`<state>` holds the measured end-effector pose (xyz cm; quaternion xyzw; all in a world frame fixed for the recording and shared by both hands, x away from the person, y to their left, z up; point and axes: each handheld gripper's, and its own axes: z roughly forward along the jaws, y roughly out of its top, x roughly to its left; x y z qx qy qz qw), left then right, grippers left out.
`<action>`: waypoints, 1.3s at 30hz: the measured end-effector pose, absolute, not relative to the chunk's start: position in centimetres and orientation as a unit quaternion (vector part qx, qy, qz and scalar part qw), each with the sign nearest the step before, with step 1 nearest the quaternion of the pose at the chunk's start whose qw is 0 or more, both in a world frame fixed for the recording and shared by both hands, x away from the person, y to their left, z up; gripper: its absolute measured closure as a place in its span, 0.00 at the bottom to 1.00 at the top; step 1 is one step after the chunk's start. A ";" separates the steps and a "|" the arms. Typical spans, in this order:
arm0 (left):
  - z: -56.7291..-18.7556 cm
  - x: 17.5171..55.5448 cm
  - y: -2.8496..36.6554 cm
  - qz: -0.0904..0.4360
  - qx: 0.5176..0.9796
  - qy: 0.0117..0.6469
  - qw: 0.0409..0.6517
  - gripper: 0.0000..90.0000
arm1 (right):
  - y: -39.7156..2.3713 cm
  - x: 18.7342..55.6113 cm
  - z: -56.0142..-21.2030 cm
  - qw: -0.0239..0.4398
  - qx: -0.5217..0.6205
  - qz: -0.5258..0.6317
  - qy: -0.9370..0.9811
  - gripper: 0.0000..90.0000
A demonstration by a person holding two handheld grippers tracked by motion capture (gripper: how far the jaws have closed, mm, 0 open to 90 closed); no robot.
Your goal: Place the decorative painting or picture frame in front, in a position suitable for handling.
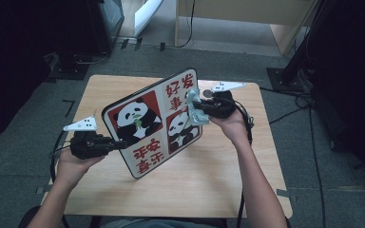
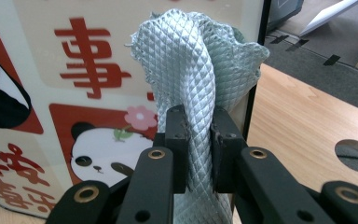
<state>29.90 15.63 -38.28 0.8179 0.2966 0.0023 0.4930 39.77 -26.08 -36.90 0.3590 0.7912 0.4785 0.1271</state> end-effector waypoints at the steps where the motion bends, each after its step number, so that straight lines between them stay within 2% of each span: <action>1: -38.3 29.9 15.6 0.002 0.818 0.297 0.493 0.88 | -26.1 39.8 -37.0 0.125 0.358 0.478 0.792 0.89; 39: -38.3 30.2 15.7 -0.005 0.821 0.286 0.494 0.87 | -27.7 38.3 -44.8 0.079 0.384 0.449 0.803 0.89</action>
